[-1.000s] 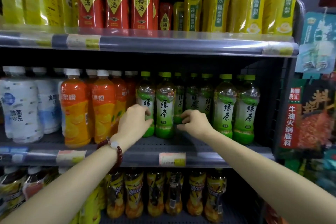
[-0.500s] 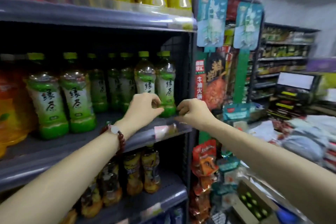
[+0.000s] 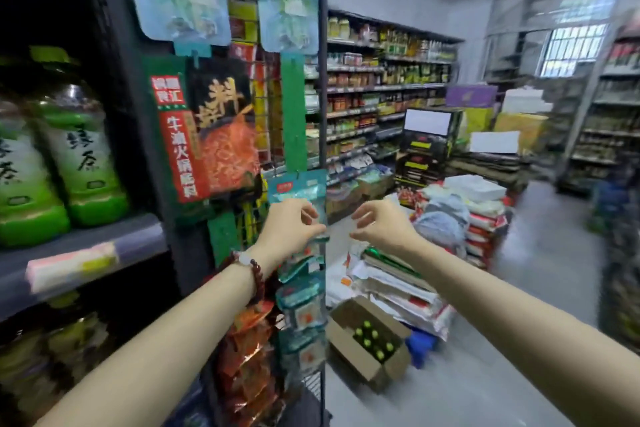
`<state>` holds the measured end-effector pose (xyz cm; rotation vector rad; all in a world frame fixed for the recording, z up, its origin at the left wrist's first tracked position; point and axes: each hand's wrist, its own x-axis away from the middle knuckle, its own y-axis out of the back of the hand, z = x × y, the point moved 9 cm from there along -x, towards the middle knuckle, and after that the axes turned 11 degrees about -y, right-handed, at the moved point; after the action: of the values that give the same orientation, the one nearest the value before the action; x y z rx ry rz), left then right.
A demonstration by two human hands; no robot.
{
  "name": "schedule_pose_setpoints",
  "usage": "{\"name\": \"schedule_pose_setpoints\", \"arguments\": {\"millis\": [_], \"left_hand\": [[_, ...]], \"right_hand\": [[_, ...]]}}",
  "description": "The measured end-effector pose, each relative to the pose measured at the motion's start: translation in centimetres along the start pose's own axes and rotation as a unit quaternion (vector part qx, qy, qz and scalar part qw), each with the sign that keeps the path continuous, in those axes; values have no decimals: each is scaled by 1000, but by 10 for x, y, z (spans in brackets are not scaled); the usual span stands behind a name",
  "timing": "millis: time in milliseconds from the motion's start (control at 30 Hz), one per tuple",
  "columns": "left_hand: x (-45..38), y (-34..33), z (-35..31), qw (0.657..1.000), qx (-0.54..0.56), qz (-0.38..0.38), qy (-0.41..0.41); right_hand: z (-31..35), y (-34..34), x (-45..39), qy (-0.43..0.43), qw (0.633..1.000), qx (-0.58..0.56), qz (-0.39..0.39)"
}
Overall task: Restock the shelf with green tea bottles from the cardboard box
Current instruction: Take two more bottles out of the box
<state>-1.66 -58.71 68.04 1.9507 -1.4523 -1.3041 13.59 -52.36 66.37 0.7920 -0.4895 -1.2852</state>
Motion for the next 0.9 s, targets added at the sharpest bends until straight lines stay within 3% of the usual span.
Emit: {"name": "schedule_pose_setpoints", "arguments": {"millis": [367, 900], "left_hand": [[-97, -187, -10, 996, 46, 73, 14], [-341, -381, 88, 986, 82, 106, 95]], "right_hand": [[-176, 0, -89, -97, 995, 5, 19], [-300, -35, -369, -126, 988, 41, 84]]}}
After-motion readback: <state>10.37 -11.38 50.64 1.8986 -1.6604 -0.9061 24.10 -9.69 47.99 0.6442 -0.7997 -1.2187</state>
